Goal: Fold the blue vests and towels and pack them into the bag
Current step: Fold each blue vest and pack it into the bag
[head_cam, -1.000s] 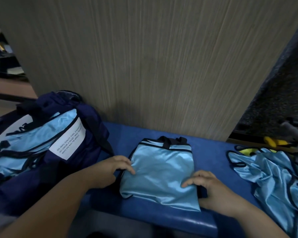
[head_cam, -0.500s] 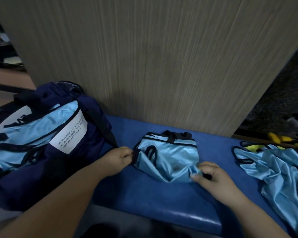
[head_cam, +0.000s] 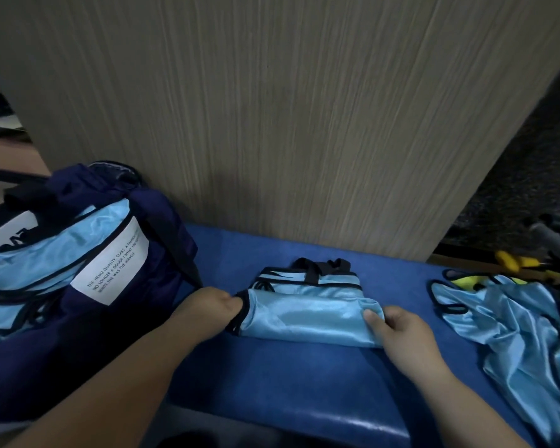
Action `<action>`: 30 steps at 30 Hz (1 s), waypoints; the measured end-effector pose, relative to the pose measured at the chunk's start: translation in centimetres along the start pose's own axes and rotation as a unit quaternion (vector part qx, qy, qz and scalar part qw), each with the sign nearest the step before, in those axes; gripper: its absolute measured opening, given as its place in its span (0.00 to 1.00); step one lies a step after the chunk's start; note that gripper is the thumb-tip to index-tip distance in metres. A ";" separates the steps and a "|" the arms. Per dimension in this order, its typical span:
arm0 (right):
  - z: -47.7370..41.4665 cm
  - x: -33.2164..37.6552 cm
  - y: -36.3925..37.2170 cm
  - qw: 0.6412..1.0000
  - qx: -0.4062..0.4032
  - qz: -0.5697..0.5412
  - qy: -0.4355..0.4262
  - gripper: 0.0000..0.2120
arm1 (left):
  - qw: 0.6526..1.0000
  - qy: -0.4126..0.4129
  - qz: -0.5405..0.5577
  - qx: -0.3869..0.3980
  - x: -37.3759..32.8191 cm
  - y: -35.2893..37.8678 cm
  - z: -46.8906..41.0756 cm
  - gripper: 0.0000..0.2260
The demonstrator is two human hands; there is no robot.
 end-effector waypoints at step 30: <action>0.0 -0.3 0.3 0.959 0.195 0.072 -0.190 0.30 | 0.970 0.192 0.131 0.072 -0.9 1.5 1.1 0.23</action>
Point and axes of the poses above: each hand's wrist, its own z-axis away from the middle knuckle, its own y-axis out of the palm, x = y × z, the point moved 5 cm from there along -z, towards the middle knuckle, and after that the axes turned 11 degrees about -x, right-handed, at the moved point
